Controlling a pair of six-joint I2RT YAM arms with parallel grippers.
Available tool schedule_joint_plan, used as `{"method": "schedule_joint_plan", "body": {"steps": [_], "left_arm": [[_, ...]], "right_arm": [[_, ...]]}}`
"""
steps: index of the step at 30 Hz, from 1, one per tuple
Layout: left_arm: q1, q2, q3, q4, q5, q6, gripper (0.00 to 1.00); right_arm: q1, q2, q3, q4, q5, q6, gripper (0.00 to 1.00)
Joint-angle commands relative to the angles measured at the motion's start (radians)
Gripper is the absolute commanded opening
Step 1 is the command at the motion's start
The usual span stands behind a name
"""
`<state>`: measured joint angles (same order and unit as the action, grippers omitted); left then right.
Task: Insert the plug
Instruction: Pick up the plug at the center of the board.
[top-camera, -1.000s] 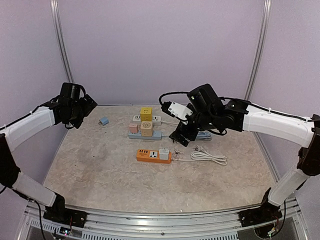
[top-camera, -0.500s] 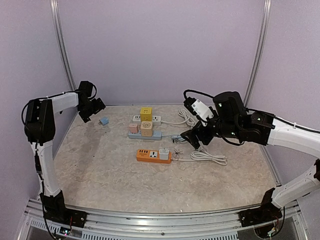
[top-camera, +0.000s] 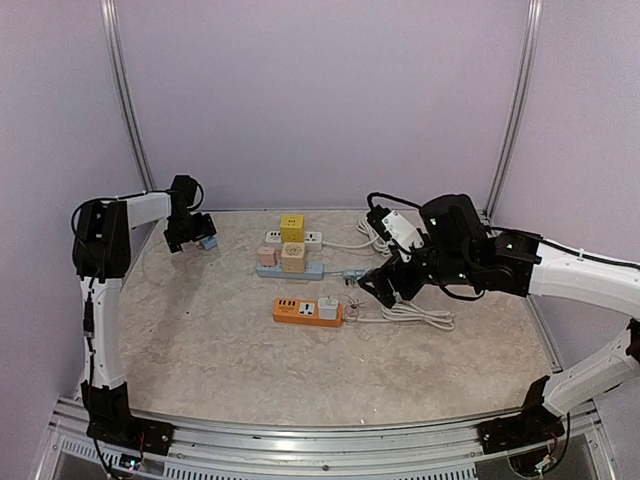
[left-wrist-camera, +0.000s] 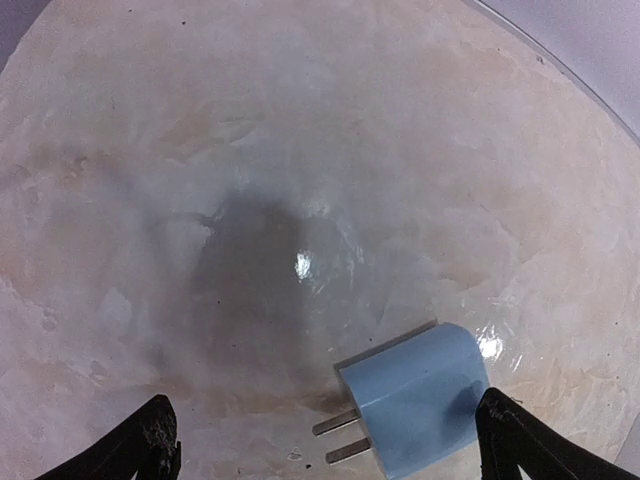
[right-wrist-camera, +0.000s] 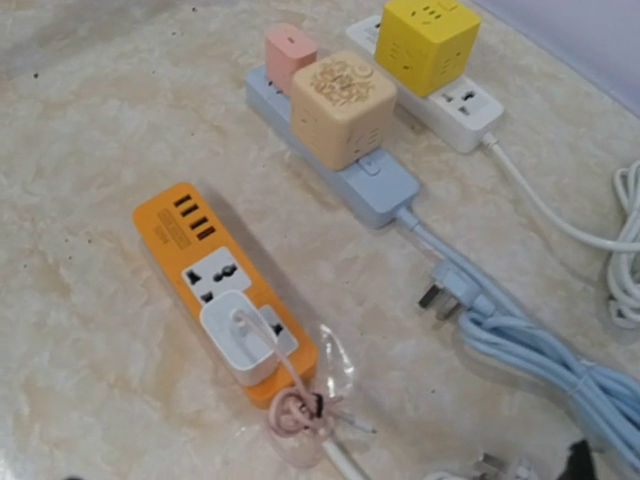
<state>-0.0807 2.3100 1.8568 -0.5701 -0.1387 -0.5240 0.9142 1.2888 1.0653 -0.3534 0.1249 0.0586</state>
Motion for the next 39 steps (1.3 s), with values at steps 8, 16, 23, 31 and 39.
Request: {"method": "schedule_joint_plan", "body": {"steps": [8, 16, 23, 31, 39], "left_arm": [[-0.002, 0.070, 0.060, -0.011, 0.011, 0.063, 0.99], [-0.016, 0.089, 0.084, -0.050, 0.030, 0.057, 0.99], [-0.029, 0.098, 0.094, -0.067, 0.033, 0.062, 0.87], [-0.027, 0.090, 0.076, -0.069, 0.028, 0.071, 0.72], [-0.016, 0.095, 0.087, -0.071, 0.033, 0.079, 0.63]], "right_arm": [[0.016, 0.074, 0.068, -0.015, -0.019, 0.027, 1.00], [0.021, 0.105, 0.098, -0.022, -0.021, 0.025, 1.00], [0.032, 0.129, 0.111, -0.008, -0.026, 0.024, 1.00], [0.040, 0.138, 0.123, -0.001, -0.024, 0.021, 1.00], [0.046, 0.139, 0.141, -0.014, -0.022, 0.016, 1.00]]}}
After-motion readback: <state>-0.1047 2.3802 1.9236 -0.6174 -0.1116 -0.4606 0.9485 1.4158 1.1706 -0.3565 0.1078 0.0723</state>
